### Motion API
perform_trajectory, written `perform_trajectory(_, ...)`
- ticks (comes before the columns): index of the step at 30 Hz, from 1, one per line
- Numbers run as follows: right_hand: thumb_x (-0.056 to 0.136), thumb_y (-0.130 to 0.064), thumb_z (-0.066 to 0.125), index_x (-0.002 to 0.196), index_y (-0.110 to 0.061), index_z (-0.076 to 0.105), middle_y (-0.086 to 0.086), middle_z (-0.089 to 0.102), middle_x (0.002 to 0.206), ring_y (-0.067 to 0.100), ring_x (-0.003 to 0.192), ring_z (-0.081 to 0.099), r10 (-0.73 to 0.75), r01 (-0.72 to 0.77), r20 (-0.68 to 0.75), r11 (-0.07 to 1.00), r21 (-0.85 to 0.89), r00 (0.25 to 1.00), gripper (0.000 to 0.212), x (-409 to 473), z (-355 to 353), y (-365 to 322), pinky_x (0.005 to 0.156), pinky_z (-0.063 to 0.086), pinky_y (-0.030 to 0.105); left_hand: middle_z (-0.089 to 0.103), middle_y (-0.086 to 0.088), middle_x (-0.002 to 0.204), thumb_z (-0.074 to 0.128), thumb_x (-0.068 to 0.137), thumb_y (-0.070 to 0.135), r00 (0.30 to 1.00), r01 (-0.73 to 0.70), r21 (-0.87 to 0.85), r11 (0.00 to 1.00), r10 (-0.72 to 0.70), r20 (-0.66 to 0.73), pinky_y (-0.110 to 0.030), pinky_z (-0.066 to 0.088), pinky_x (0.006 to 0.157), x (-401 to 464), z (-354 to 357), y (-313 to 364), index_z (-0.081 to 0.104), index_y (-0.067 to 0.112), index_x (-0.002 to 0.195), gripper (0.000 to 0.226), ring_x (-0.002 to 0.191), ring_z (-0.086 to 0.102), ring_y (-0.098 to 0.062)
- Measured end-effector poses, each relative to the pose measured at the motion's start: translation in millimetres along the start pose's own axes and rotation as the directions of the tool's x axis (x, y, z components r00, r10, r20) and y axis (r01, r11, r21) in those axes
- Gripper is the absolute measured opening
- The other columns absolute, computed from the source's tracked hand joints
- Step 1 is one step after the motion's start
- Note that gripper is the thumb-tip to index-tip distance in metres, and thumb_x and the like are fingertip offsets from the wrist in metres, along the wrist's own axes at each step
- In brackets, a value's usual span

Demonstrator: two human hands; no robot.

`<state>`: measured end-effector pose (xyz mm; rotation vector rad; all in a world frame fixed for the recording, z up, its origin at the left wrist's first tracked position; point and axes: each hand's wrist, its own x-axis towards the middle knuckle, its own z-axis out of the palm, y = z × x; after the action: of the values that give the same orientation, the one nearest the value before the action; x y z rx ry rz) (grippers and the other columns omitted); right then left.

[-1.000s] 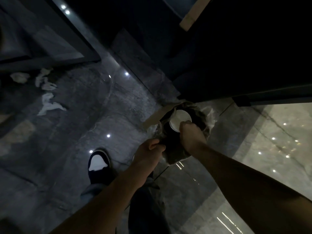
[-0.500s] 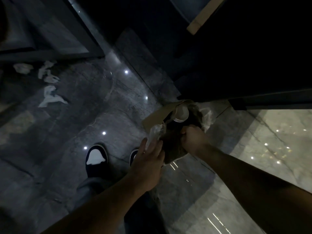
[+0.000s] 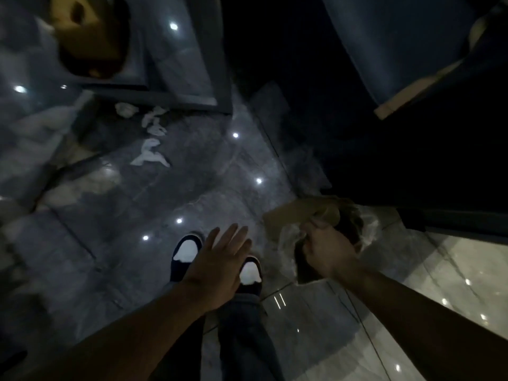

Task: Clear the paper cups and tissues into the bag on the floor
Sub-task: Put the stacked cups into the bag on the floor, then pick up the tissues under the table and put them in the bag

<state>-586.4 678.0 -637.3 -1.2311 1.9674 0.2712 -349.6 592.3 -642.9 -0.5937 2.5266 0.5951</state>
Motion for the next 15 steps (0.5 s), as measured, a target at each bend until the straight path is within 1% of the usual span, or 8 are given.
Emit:
perform_trajectory(1, 0.085, -0.026, 0.05, 0.115, -0.014, 0.059, 0.01, 0.055, 0.126, 0.032, 0.109, 0.057, -0.024, 0.024, 0.002, 0.999, -0.042, 1.0, 0.033, 3, -2, -11, 0.085, 0.051, 0.036, 0.05, -0.014, 0.145, 0.074, 0.066, 0.035, 0.999, 0.043, -0.014, 0.999, -0.043, -0.003, -0.053, 0.038, 0.105, -9, -1, -13, 0.058, 0.011, 0.13, 0.071, 0.134, 0.047, -0.034)
perform_trajectory(3, 0.085, -0.025, 0.053, 0.118, -0.012, 0.058, 0.013, 0.052, 0.13, 0.032, 0.115, 0.054, -0.077, 0.078, 0.015, 0.993, -0.091, 0.997, 0.036, 11, -8, -34, 0.09, 0.05, 0.037, 0.055, -0.015, 0.14, 0.073, 0.063, 0.035, 0.994, 0.103, -0.036, 0.994, -0.104, -0.026, -0.052, 0.042, 0.101, -27, -4, -35, 0.062, 0.01, 0.126, 0.068, 0.128, 0.053, -0.034)
perform_trajectory(6, 0.086, -0.019, 0.053, 0.136, -0.013, 0.044, 0.015, 0.036, 0.148, 0.032, 0.131, 0.041, -0.177, 0.182, 0.045, 0.971, -0.157, 0.983, 0.051, 28, -15, -76, 0.106, 0.04, 0.039, 0.057, -0.015, 0.138, 0.066, 0.065, 0.034, 0.979, 0.185, -0.084, 0.979, -0.191, -0.068, -0.054, 0.044, 0.101, -52, 1, -66, 0.064, 0.01, 0.124, 0.063, 0.126, 0.055, -0.035)
perform_trajectory(8, 0.09, -0.017, 0.05, 0.144, -0.013, 0.033, 0.015, 0.024, 0.156, 0.031, 0.14, 0.03, -0.229, 0.237, 0.061, 0.949, -0.208, 0.972, 0.057, 39, -17, -105, 0.114, 0.029, 0.038, 0.057, -0.015, 0.138, 0.057, 0.069, 0.037, 0.959, 0.258, -0.122, 0.958, -0.269, -0.083, -0.052, 0.04, 0.105, -69, 8, -83, 0.064, 0.01, 0.124, 0.062, 0.125, 0.055, -0.036)
perform_trajectory(10, 0.092, -0.02, 0.047, 0.147, -0.014, 0.026, 0.014, 0.018, 0.158, 0.029, 0.144, 0.022, -0.278, 0.285, 0.062, 0.931, -0.227, 0.958, 0.06, 48, -18, -133, 0.118, 0.02, 0.038, 0.056, -0.015, 0.14, 0.044, 0.076, 0.041, 0.924, 0.35, -0.172, 0.921, -0.369, -0.096, -0.05, 0.033, 0.108, -84, 14, -97, 0.062, 0.009, 0.128, 0.064, 0.127, 0.053, -0.035)
perform_trajectory(11, 0.092, -0.021, 0.046, 0.148, -0.016, 0.024, 0.013, 0.015, 0.159, 0.028, 0.145, 0.018, -0.305, 0.311, 0.064, 0.92, -0.24, 0.95, 0.061, 52, -18, -145, 0.119, 0.016, 0.038, 0.054, -0.015, 0.142, 0.039, 0.078, 0.042, 0.903, 0.396, -0.211, 0.894, -0.421, -0.088, -0.05, 0.033, 0.11, -91, 15, -103, 0.06, 0.009, 0.13, 0.065, 0.13, 0.051, -0.034)
perform_trajectory(13, 0.093, -0.025, 0.043, 0.15, -0.019, 0.018, 0.009, 0.01, 0.16, 0.025, 0.146, 0.013, -0.351, 0.357, 0.074, 0.891, -0.28, 0.934, 0.063, 59, -17, -169, 0.119, 0.01, 0.037, 0.049, -0.013, 0.147, 0.034, 0.081, 0.044, 0.863, 0.467, -0.287, 0.836, -0.502, -0.058, -0.052, 0.033, 0.111, -103, 18, -114, 0.054, 0.01, 0.136, 0.068, 0.135, 0.045, -0.033)
perform_trajectory(15, 0.094, -0.029, 0.04, 0.151, -0.023, 0.011, 0.004, 0.004, 0.161, 0.022, 0.147, 0.007, -0.368, 0.373, 0.077, 0.875, -0.308, 0.927, 0.064, 66, -16, -193, 0.119, 0.004, 0.035, 0.048, -0.012, 0.148, 0.034, 0.082, 0.046, 0.832, 0.505, -0.318, 0.802, -0.551, -0.069, -0.051, 0.031, 0.111, -113, 20, -126, 0.051, 0.013, 0.139, 0.068, 0.136, 0.044, -0.031)
